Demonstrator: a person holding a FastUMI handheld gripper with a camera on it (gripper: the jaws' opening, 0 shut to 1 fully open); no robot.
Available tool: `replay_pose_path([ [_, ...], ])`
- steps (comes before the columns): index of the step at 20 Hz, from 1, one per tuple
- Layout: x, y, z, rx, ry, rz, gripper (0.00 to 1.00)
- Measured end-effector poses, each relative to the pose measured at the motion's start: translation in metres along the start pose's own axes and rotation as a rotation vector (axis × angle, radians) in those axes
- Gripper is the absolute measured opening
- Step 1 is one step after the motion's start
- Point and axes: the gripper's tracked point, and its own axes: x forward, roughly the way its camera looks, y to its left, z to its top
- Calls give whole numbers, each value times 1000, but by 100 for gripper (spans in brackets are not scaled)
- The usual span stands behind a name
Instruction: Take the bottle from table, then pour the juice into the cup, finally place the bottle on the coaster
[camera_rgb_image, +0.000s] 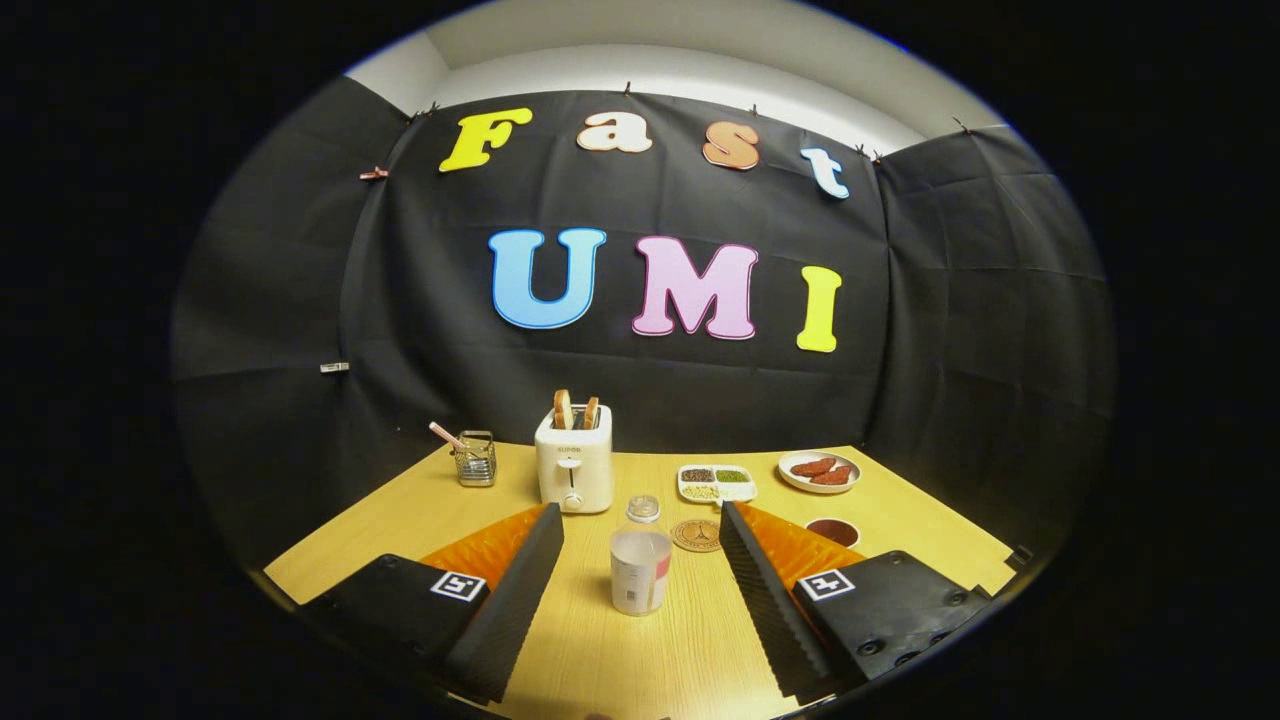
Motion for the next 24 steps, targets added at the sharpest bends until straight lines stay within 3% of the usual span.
replay_pose_path([
  [9, 43, -1, -59, 14, 48, -20, 97],
  [24, 130, 4, -142, -82, 157, -39, 97],
])
